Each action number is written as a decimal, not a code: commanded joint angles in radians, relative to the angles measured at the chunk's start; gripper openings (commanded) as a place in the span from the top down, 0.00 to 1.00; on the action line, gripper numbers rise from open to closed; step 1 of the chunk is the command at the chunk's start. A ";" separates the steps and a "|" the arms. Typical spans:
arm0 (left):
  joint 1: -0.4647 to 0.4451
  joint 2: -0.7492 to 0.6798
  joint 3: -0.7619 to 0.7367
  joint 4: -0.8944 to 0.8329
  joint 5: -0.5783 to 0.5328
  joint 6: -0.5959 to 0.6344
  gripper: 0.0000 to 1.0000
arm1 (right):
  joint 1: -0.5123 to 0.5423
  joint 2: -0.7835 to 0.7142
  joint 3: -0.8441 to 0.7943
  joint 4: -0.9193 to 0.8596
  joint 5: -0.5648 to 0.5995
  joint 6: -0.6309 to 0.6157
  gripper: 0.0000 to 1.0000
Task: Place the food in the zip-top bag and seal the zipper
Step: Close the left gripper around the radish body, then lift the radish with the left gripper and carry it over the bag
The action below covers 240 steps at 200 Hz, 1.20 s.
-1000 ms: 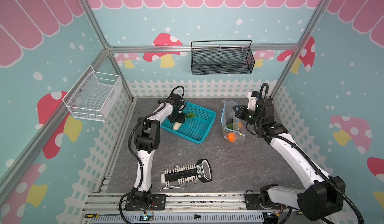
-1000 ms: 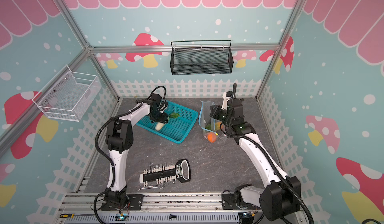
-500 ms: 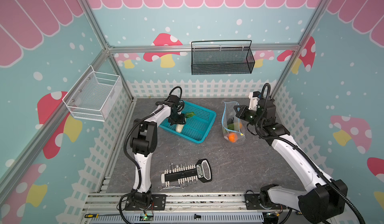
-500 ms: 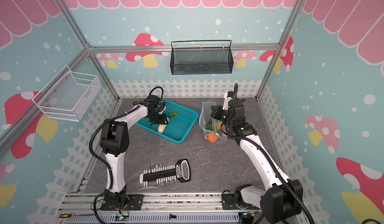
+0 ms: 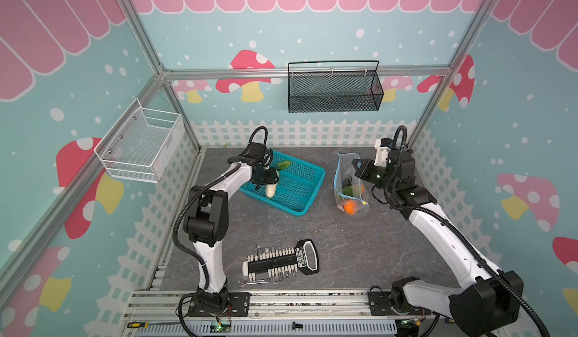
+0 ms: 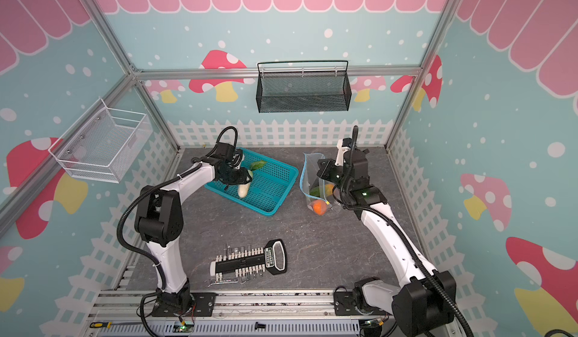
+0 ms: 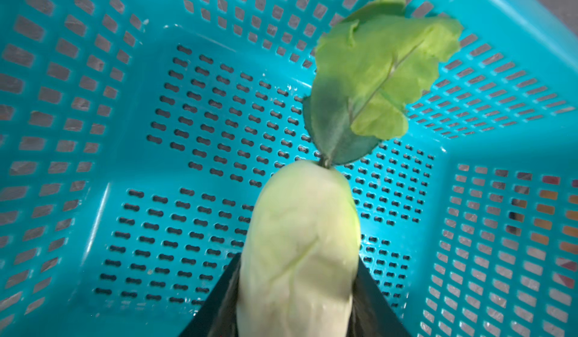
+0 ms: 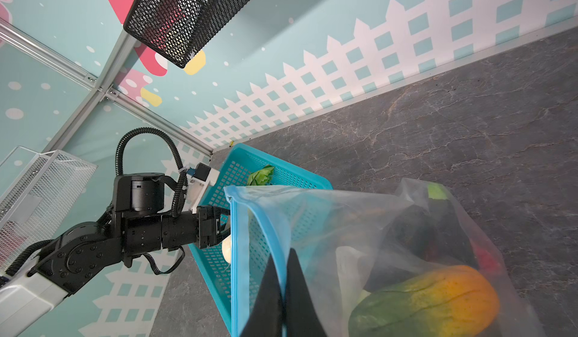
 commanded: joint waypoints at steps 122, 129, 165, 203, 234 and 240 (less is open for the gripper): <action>-0.022 -0.250 -0.215 0.339 0.090 -0.252 0.80 | -0.004 0.007 0.015 0.011 -0.012 0.017 0.98; -0.033 -0.265 -0.223 0.357 0.088 -0.270 0.80 | -0.004 0.007 0.015 0.011 -0.012 0.020 0.98; -0.144 -0.368 -0.266 0.454 -0.010 -0.356 0.79 | -0.003 0.020 0.026 0.012 -0.009 0.032 0.98; -0.289 -0.454 -0.264 0.504 -0.172 -0.364 0.78 | -0.001 0.030 0.019 0.020 -0.007 0.056 0.98; -0.372 -0.497 -0.253 0.567 -0.236 -0.365 0.78 | -0.001 0.031 0.024 0.019 0.000 0.069 0.98; -0.388 -0.498 -0.237 0.561 -0.240 -0.362 0.78 | -0.002 0.032 0.028 0.016 0.004 0.071 0.98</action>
